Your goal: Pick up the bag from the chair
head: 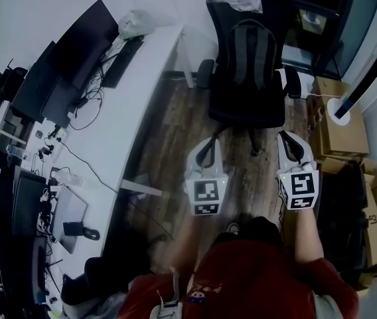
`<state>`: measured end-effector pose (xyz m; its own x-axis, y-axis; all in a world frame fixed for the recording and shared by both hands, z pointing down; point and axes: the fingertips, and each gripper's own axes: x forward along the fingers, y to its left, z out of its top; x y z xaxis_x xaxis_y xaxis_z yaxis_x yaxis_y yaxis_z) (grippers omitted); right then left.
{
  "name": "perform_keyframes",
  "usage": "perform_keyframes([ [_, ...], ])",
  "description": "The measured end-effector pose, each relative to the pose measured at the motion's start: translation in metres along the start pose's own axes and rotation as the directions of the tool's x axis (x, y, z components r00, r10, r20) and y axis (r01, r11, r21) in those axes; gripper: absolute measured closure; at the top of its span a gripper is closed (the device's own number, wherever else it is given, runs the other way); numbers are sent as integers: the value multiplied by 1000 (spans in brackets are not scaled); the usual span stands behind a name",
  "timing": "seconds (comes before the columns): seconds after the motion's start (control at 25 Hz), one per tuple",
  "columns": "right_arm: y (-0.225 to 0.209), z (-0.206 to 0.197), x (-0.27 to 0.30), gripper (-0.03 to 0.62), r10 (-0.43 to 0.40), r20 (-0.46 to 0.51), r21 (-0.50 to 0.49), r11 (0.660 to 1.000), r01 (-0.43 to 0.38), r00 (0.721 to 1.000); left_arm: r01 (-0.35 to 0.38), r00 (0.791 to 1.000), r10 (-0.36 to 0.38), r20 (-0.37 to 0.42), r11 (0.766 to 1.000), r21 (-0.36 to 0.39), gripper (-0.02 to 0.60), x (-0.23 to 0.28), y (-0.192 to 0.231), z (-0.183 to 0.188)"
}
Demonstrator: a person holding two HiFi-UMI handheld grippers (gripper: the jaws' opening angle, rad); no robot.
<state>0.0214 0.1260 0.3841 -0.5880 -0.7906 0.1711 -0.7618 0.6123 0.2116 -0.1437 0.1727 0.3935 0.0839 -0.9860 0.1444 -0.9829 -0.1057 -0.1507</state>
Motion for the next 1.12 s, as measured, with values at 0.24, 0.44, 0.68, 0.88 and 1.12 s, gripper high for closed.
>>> perform_keyframes([
  [0.24, -15, 0, 17, 579, -37, 32, 22, 999, 37, 999, -6, 1000, 6, 5, 1000, 7, 583, 18, 7, -1],
  [0.44, -29, -5, 44, 579, -25, 40, 23, 999, 24, 999, -17, 1000, 17, 6, 1000, 19, 583, 47, 11, -1],
  [0.68, -67, 9, 83, 579, -36, 67, 28, 999, 34, 997, -15, 1000, 15, 14, 999, 41, 583, 100, 19, 19],
  [0.88, -109, 10, 121, 579, -51, 60, 42, 998, 49, 997, -5, 1000, 4, 21, 998, 55, 583, 156, 19, 36],
  [1.12, -159, 0, 165, 579, -65, 33, 58, 996, 63, 997, 21, 1000, -22, 10, 998, 61, 583, 228, 12, 46],
])
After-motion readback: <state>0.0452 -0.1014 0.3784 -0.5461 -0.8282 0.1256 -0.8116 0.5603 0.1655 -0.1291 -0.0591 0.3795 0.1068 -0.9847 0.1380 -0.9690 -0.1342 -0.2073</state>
